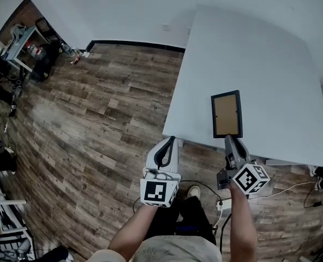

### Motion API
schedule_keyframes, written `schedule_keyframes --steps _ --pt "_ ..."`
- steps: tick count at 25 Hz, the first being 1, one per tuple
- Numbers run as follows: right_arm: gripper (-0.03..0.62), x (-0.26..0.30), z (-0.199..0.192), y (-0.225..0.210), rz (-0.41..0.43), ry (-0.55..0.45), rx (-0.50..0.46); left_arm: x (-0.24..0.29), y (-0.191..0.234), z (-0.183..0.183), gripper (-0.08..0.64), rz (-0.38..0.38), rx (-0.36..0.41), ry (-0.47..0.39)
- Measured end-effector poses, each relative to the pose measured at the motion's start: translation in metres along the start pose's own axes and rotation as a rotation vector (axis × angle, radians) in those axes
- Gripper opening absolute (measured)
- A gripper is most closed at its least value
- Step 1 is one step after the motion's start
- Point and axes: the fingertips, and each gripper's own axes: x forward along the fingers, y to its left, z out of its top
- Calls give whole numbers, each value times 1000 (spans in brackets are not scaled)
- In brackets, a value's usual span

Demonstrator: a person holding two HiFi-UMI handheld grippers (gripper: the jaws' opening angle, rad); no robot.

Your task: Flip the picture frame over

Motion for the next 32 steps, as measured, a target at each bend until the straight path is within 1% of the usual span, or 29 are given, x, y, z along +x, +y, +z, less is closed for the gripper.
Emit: schedule_keyframes --steps 5,9,13,15,19,25,29,32 --pt "89 -2 0 0 -88 72 -269 -3 1 -1 0 4 1 -4" --pt "89 -2 1 3 -167 125 -517 -4 3 1 0 8 -1 -7" --pt "89 -1 2 7 -251 176 -786 -5 3 -1 0 5 -1 -9" --pt "89 0 2 8 -284 208 -899 -5 2 1 0 5 -2 -7" --pt "87 1 -4 3 -360 285 -1068 -5 2 -3 0 5 -2 -5" --pt "89 0 -17 5 -431 349 -1346 -7 0 -6 0 4 -5 -3" --pt "89 1 -34 5 -443 417 -1467 -6 -1 -6 0 5 -10 2" --pt "89 4 -43 5 -441 457 -1529 -4 0 -5 0 7 -8 -1"
